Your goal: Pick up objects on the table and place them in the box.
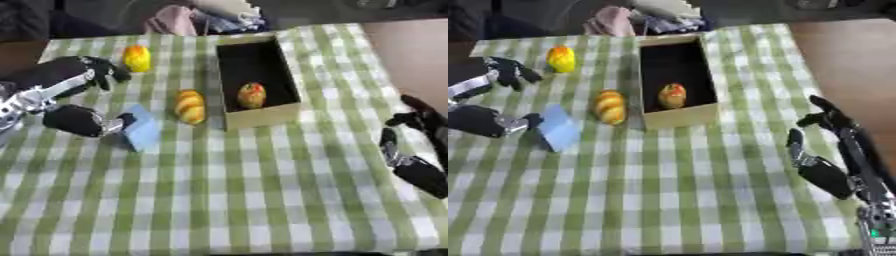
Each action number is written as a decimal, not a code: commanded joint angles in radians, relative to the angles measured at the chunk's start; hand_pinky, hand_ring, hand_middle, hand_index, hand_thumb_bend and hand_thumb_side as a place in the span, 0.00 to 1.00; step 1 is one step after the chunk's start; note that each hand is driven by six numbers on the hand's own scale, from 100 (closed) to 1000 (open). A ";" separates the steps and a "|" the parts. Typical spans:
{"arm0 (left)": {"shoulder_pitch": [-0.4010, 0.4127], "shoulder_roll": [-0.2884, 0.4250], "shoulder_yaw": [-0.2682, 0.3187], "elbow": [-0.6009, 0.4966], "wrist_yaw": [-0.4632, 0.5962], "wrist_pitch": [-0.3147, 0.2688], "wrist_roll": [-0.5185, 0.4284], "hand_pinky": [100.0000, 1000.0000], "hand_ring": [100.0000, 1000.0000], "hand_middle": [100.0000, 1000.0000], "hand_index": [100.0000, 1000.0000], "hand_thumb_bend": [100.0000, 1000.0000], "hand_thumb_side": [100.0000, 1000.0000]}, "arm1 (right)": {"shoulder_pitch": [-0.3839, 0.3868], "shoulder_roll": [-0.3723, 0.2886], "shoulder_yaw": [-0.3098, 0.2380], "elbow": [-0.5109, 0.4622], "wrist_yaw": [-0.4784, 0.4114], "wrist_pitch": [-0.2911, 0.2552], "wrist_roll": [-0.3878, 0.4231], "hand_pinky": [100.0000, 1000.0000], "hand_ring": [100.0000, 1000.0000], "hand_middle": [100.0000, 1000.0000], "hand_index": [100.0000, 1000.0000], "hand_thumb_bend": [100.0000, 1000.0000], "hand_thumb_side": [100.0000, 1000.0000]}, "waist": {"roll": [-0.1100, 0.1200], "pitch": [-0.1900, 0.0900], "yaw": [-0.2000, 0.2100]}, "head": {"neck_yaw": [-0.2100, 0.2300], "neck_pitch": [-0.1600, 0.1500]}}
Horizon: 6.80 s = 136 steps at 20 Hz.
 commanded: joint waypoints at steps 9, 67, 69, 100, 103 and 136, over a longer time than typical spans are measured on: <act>-0.139 -0.060 -0.076 0.220 -0.187 0.032 -0.038 0.74 0.71 0.76 0.87 0.43 0.49 | -0.005 -0.016 0.003 -0.010 -0.014 -0.010 0.007 0.85 0.83 0.60 0.96 0.00 0.35 | 0.012 -0.035 -0.002 | -0.001 0.005; -0.520 -0.405 -0.219 0.447 -0.328 -0.172 0.070 0.76 0.71 0.78 0.88 0.23 0.44 | -0.024 0.015 0.057 -0.005 -0.045 -0.034 0.060 0.85 0.83 0.59 0.92 0.00 0.32 | 0.000 -0.015 -0.120 | 0.052 -0.011; -0.516 -0.404 -0.219 0.444 -0.338 -0.181 0.068 0.77 0.74 0.82 0.90 0.24 0.49 | -0.024 0.015 0.056 -0.005 -0.045 -0.035 0.061 0.85 0.83 0.59 0.92 0.00 0.32 | 0.000 -0.015 -0.119 | 0.048 -0.012; -0.434 -0.266 -0.104 0.435 -0.417 -0.210 -0.164 0.80 0.77 0.82 0.88 0.38 0.42 | -0.024 0.011 0.044 -0.005 -0.039 -0.034 0.055 0.85 0.82 0.59 0.92 0.00 0.33 | 0.003 -0.020 -0.102 | 0.018 -0.017; -0.437 -0.290 -0.110 0.496 -0.435 -0.218 -0.152 0.80 0.77 0.82 0.88 0.40 0.47 | -0.024 0.013 0.045 -0.005 -0.041 -0.034 0.056 0.85 0.82 0.59 0.92 0.00 0.33 | -0.001 -0.018 -0.108 | 0.020 -0.015; -0.539 -0.283 -0.054 0.495 -0.466 -0.111 0.089 0.51 0.37 0.40 0.60 0.17 0.11 | -0.035 0.011 0.059 -0.002 -0.047 -0.033 0.065 0.86 0.83 0.59 0.92 0.00 0.30 | -0.013 -0.004 -0.152 | 0.029 -0.031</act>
